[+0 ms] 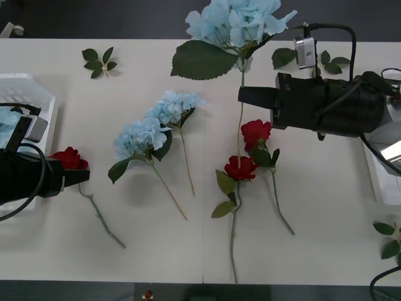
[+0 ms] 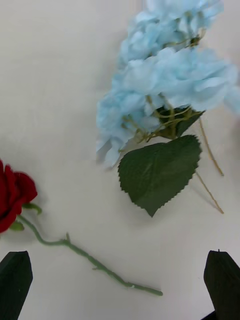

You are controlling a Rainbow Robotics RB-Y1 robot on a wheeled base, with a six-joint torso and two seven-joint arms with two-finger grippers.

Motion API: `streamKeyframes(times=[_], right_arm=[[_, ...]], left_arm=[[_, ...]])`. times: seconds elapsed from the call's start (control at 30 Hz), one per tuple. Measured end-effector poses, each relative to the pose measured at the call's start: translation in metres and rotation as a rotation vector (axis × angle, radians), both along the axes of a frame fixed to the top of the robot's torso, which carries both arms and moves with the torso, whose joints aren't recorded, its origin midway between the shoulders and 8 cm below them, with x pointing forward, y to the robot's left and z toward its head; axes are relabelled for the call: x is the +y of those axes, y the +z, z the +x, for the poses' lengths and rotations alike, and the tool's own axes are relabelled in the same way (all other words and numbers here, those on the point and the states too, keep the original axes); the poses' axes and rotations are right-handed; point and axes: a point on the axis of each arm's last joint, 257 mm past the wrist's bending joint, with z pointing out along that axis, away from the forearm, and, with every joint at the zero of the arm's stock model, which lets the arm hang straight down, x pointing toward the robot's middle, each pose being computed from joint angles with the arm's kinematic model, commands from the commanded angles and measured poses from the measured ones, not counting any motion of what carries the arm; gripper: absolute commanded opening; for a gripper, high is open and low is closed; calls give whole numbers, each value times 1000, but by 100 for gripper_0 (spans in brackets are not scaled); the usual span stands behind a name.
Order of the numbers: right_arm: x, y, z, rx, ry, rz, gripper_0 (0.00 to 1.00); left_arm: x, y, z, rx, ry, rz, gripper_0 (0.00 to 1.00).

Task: Put the red flowers into the right box and the blue flowers into the left box

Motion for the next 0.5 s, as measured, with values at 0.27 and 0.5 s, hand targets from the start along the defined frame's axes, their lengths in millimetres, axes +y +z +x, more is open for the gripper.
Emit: streamKeyframes(times=[0.27, 0.5], right_arm=[[30, 10, -6, 17, 28, 93, 0], [37, 6, -8, 31, 31, 100, 0]], left_arm=[[-54, 36, -6, -236, -314, -155, 100], [-94, 19, -30, -280, -435, -375, 100]])
